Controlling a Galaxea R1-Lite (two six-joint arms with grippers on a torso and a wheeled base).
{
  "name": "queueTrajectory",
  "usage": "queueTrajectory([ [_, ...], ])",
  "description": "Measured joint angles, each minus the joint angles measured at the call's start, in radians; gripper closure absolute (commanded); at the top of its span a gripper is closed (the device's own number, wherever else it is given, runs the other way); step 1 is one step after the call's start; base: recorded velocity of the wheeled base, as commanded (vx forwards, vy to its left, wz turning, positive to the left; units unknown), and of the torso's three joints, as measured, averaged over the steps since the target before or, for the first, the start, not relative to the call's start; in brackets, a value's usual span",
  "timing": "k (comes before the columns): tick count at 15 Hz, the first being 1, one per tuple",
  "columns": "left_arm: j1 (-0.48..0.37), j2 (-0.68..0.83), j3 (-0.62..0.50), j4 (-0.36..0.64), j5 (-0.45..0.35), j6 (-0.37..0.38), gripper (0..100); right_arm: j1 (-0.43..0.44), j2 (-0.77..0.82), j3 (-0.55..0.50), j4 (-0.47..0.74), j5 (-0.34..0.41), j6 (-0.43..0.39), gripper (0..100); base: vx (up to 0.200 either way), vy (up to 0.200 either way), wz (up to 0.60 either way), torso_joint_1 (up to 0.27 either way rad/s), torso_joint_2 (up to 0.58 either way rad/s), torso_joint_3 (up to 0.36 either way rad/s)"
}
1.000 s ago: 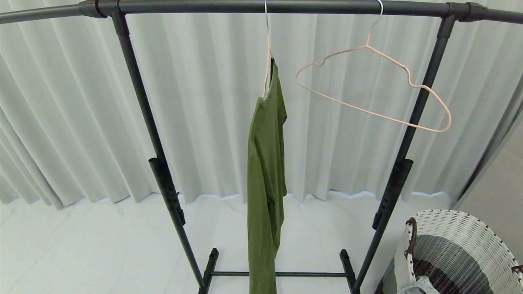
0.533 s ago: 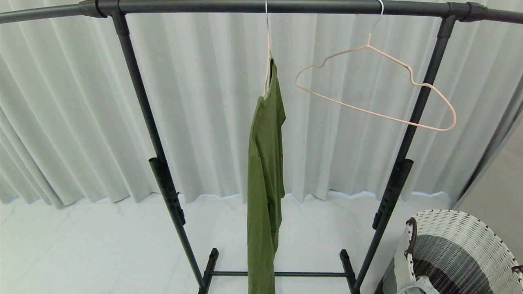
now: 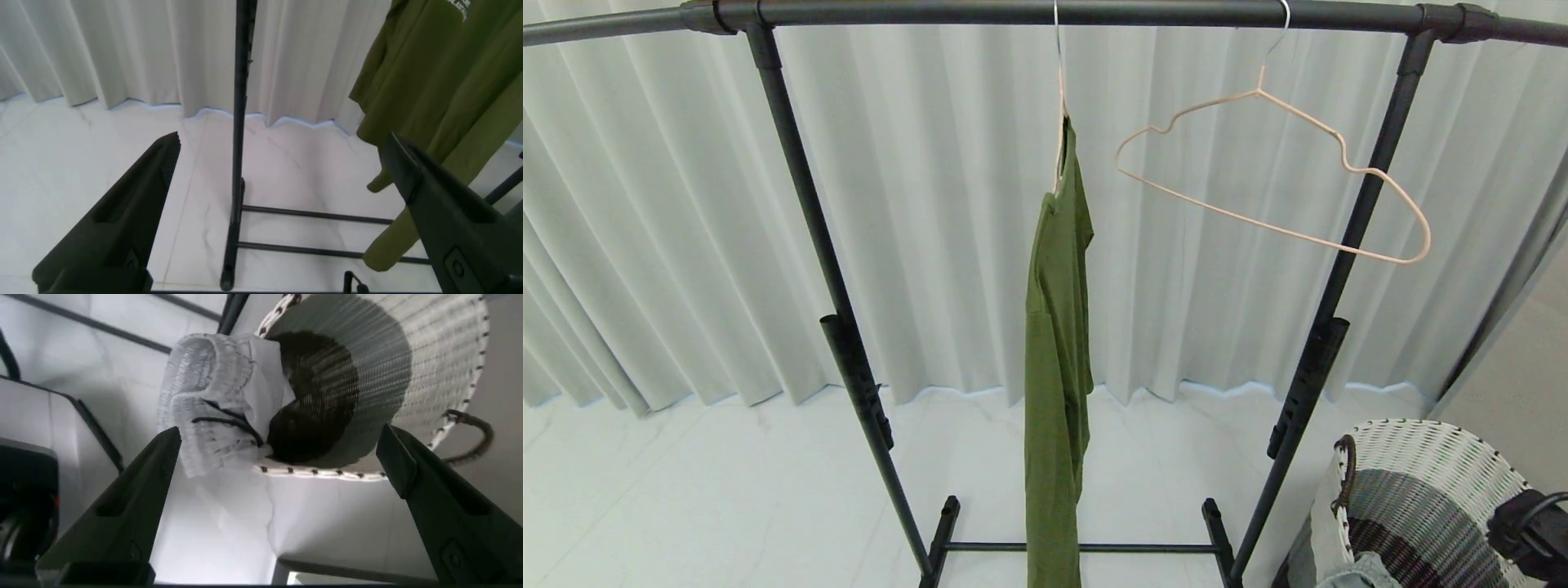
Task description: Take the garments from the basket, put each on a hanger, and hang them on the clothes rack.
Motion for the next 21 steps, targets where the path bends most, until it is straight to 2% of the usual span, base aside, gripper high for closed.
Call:
queueTrajectory([
  [2,0.000,0.000,0.000,0.005,0.000,0.000,0,0.003,0.135,0.009,-0.090,-0.004,-0.018,0,0.000,0.000,0.00,0.000,0.00,0.000],
  [8,0.000,0.000,0.000,0.006,0.000,0.000,0,0.030,0.387,-0.012,-0.191,-0.006,-0.034,0,0.000,0.000,0.00,0.000,0.00,0.000],
  [13,0.000,0.000,0.000,0.006,0.000,0.000,0,0.032,0.493,-0.010,-0.311,-0.008,-0.017,0,0.000,0.000,0.00,-0.104,0.32,0.214],
  [17,0.000,0.000,0.000,0.006,0.000,0.000,0,0.032,0.566,-0.011,-0.473,-0.006,-0.017,0,0.000,0.000,0.00,-0.030,0.09,0.061],
  [21,0.000,0.000,0.000,0.006,0.000,0.000,0,0.026,0.603,-0.014,-0.527,-0.009,-0.018,0,0.000,0.000,0.00,0.000,0.00,0.000],
])
